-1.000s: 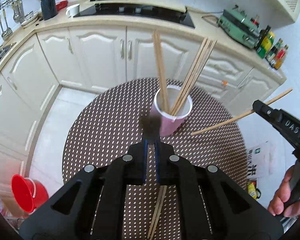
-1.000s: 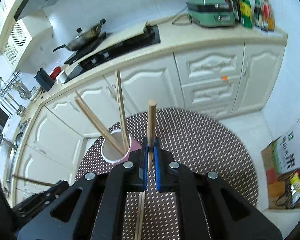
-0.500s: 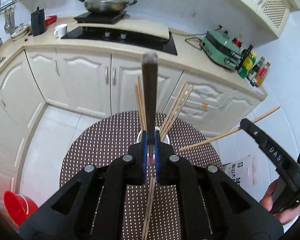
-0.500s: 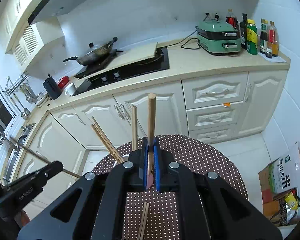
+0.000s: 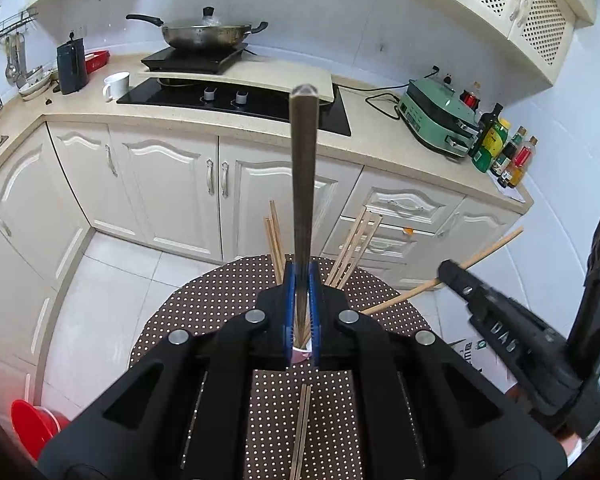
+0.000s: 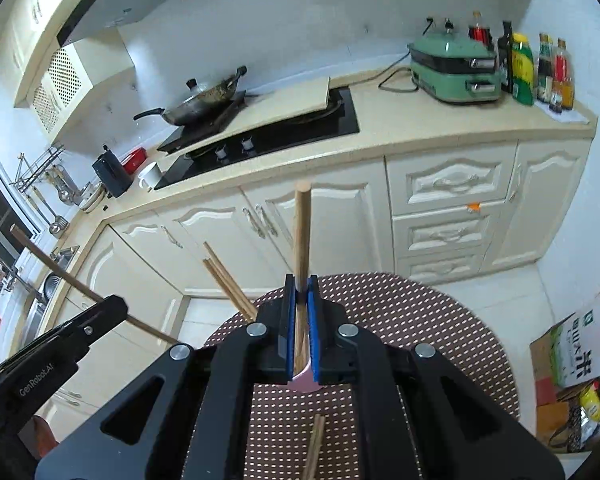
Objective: Organize utensils
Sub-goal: 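Carry both held chopsticks upright over the pink cup and lower them in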
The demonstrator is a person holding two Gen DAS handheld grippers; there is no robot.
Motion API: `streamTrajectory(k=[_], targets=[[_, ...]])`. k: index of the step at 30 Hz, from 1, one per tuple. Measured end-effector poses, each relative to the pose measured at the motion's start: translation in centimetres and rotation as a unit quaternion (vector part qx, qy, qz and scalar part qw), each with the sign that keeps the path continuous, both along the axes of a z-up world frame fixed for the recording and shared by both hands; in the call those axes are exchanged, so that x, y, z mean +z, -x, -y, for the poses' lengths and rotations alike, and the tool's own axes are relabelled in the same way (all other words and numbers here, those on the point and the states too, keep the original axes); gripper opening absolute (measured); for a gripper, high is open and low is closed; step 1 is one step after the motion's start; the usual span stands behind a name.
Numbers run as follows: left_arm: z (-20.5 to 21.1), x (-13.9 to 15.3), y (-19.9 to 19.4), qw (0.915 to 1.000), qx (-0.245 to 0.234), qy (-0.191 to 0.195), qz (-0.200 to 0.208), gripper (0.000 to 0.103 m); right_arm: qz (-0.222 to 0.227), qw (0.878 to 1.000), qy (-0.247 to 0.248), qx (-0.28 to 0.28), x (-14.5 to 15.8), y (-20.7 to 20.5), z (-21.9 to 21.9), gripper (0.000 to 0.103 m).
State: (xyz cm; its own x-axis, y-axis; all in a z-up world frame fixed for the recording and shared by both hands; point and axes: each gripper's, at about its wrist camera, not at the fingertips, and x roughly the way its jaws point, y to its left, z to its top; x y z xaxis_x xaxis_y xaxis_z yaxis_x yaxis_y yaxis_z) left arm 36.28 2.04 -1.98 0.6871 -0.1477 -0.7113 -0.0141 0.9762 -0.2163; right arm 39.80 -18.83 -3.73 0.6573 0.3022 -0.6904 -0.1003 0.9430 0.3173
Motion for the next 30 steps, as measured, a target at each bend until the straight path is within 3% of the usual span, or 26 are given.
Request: streamTrajectory(k=[10,18,30], targets=[[0.0,-5.4,-3.8,0.9980,-0.006,-0.007,-0.063,0.007,-0.057,0.997,0.048,0.026,-4.5,-2.5,-3.0,0.004],[-0.6,-9.5,-6.2,0.9938,-0.006,0.008,-0.110,0.007,-0.103,0.993,0.045,0.024,-7.8,-4.7,-3.3,0.004],[-1.6,-11.9,-8.5,0.9934,-0.005,0.025,-0.112,0.008,-0.133,0.990,0.026,0.026,-10.2,-6.7,-3.6,0.008]])
